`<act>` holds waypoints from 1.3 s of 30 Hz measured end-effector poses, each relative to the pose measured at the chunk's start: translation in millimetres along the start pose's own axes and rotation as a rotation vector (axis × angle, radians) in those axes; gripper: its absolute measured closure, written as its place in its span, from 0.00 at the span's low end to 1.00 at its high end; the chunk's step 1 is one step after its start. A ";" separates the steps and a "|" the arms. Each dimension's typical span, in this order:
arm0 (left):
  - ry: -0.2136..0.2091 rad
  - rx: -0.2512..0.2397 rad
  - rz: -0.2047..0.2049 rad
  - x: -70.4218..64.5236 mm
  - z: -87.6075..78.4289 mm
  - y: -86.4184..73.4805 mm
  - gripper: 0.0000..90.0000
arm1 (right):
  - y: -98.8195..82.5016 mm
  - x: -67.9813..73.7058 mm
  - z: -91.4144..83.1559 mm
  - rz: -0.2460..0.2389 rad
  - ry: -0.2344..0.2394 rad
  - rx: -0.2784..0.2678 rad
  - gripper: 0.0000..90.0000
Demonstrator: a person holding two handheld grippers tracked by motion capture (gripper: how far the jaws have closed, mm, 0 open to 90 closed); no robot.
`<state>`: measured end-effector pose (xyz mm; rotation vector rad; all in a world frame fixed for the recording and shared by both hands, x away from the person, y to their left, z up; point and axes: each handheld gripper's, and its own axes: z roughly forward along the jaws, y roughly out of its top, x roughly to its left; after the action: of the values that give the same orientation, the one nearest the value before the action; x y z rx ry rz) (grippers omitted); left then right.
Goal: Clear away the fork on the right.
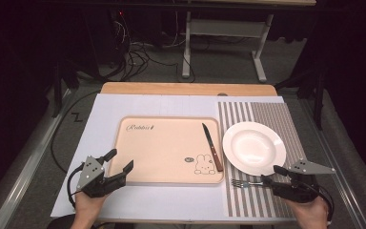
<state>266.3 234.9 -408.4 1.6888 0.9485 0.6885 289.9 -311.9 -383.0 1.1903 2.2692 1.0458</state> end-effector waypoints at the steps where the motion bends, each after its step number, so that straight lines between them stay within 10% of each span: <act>1: 0.002 -0.001 -0.002 0.0 0.3 0.1 0.33 | -0.7 -1.0 -1.5 -0.008 -0.007 0.042 0.46; 25: -0.006 0.000 -0.011 0.3 0.6 0.1 0.31 | -3.0 -20.1 15.1 -0.067 -0.013 0.342 0.53; 39: -0.009 0.000 -0.010 0.1 0.7 0.1 0.31 | -1.8 -21.5 26.2 -0.100 -0.002 0.428 0.53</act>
<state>267.0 234.7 -408.5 1.6849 0.9499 0.6746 317.3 -318.6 -401.8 1.2113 2.6024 0.5333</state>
